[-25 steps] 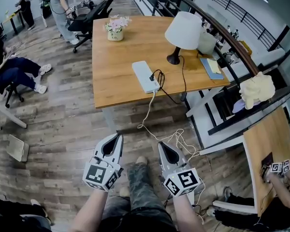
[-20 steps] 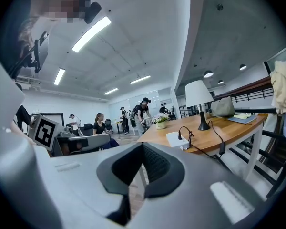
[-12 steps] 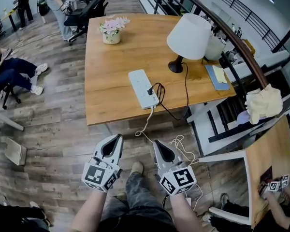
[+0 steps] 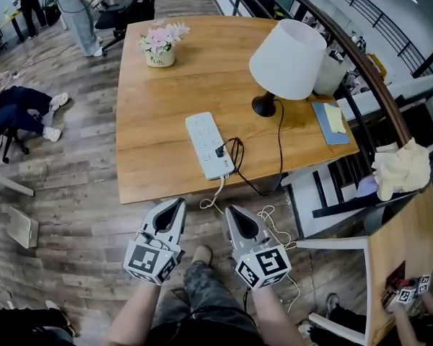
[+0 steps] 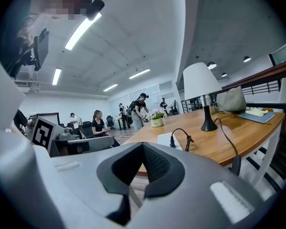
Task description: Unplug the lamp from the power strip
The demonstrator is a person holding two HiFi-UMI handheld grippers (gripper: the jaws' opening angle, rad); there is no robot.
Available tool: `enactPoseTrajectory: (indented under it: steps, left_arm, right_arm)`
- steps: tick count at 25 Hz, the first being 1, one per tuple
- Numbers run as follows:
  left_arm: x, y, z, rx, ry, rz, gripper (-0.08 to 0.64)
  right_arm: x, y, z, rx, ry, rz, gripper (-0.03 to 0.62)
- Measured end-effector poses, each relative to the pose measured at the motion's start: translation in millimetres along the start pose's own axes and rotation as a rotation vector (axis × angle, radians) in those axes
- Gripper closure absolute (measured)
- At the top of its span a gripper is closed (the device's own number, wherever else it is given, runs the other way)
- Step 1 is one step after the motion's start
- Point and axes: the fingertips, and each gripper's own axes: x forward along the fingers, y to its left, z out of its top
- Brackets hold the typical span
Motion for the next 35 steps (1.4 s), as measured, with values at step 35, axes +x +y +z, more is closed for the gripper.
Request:
enactPoseTrajectory:
  steps: [35]
  left_arm:
    - [145.1,46.6,-33.8,0.214,0.25,-0.087,0.565]
  right_arm:
    - [133.0,-86.1,-13.1,0.011,0.236,-0.089,0.503]
